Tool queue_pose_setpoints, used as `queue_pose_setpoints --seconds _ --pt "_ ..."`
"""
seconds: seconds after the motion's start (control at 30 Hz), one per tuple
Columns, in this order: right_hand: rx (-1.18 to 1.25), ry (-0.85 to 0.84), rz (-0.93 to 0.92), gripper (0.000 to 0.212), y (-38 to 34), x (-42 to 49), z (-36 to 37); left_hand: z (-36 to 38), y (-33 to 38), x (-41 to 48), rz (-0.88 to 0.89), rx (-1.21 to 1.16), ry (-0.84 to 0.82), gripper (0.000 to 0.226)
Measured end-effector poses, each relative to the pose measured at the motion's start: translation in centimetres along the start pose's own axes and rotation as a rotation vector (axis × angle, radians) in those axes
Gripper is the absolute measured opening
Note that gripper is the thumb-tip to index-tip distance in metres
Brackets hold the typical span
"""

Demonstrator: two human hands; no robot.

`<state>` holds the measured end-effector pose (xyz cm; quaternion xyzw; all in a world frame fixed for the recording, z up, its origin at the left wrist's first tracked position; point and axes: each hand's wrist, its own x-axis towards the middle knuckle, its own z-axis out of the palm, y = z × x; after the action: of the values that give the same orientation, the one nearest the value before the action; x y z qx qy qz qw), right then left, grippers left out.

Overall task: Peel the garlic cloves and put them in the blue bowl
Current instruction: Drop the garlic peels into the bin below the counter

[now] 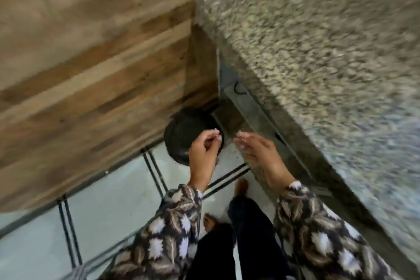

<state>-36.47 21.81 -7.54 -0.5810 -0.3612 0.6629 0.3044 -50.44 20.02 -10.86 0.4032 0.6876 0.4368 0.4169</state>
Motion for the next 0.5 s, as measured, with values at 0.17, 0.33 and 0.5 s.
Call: queue_pose_setpoints --seconds 0.17,0.33,0.5 --pt "0.196 0.245 -0.229 0.02 -2.9 -12.0 -8.5 6.0 9.3 -6.0 0.054 -0.076 -0.194 0.026" --pt "0.365 0.681 -0.215 0.017 1.1 -20.0 -19.5 16.3 13.2 -12.0 0.122 0.043 -0.566 0.007" --pt "0.397 0.948 -0.266 0.01 6.2 -26.6 -29.3 29.9 14.0 -21.2 0.341 0.245 -0.878 0.017"
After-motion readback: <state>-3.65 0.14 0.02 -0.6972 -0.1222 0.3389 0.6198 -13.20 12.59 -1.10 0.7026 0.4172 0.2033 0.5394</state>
